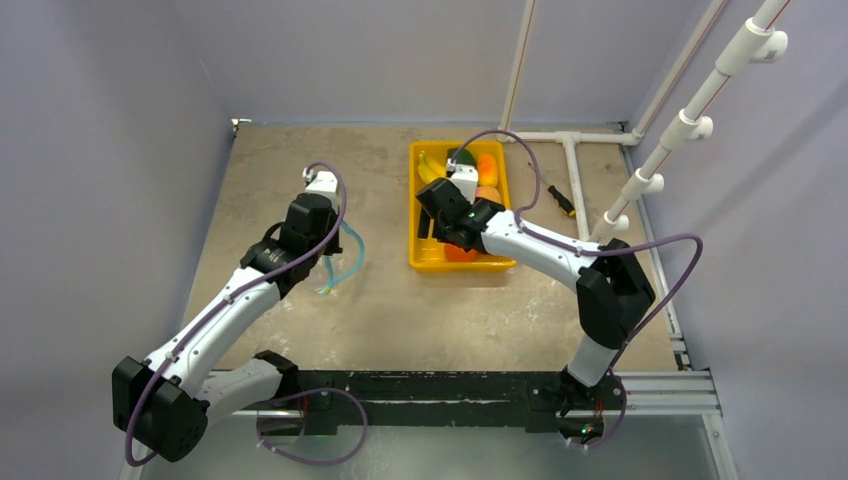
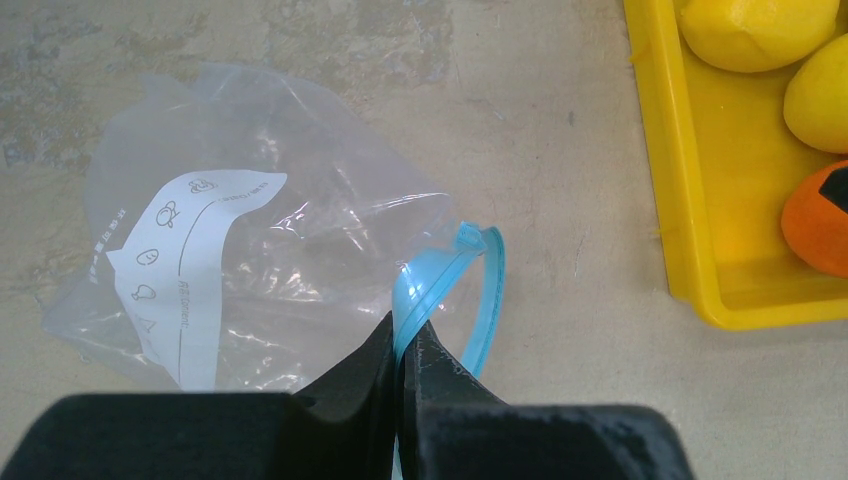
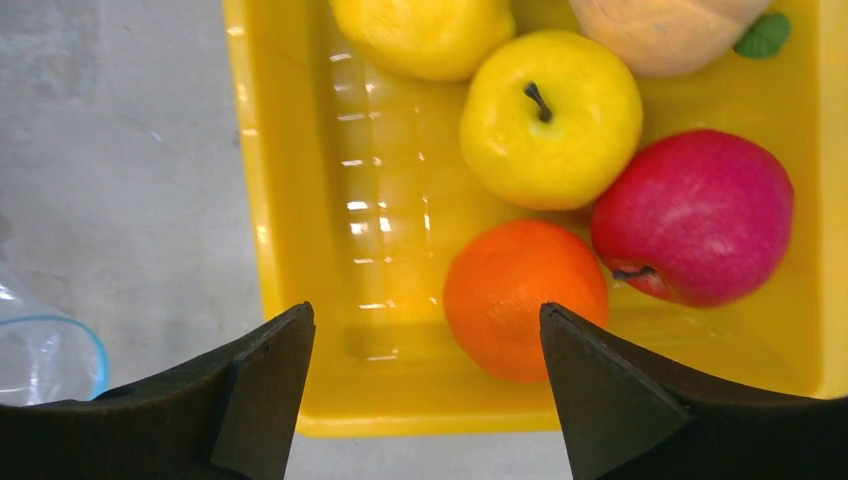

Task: Place the food in the zip-top bag and seal the zipper
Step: Pick up the fake fruit from the bin.

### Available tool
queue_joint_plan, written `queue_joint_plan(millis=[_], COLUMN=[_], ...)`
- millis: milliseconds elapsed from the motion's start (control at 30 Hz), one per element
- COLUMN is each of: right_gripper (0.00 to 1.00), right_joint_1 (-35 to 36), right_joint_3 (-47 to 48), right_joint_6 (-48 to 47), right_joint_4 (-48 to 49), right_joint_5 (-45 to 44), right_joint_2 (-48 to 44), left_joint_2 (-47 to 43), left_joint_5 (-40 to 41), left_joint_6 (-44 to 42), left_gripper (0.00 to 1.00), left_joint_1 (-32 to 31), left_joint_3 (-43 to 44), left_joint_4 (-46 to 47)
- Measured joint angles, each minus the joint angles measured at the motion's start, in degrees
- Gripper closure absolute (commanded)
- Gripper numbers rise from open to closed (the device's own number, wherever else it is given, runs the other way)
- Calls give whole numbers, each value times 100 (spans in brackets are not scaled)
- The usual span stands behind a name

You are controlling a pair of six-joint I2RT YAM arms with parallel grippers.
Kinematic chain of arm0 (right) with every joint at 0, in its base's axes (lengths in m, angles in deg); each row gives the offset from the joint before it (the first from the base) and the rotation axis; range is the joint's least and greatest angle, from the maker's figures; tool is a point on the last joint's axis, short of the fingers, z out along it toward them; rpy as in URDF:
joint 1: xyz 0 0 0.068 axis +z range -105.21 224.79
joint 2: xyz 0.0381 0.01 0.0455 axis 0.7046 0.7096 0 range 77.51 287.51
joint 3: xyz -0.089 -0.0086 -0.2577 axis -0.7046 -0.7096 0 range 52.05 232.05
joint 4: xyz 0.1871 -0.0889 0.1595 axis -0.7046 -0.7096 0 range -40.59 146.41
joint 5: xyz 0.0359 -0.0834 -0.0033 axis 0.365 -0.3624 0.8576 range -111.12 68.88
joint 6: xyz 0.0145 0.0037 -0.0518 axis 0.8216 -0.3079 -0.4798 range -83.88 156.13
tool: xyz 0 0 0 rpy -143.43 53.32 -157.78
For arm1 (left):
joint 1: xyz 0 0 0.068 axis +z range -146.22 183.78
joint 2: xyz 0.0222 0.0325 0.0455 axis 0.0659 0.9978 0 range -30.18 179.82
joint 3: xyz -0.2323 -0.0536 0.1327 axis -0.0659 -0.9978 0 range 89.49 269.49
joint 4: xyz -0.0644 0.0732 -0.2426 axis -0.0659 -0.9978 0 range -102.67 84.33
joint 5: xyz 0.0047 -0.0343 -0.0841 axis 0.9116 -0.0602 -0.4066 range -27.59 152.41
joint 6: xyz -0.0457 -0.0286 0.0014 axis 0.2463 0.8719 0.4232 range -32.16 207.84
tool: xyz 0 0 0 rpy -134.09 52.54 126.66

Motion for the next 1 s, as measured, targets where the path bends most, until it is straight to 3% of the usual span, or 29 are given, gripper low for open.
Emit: queue_joint_plan(millis=[233, 1000], right_gripper=[1, 2], right_joint_1=[-109, -350], right_joint_3=[-516, -988], right_joint_6=[101, 22], right_joint_4=[-109, 374], right_joint_5=[-44, 61], right_joint_2=[-186, 81], left_joint_2=[0, 2], left_joint_5=[0, -4], left_joint_6=[0, -4], left_gripper=[100, 100], left_joint_1=[0, 0], left_joint_3=[-2, -2], left_joint_4=[2, 2])
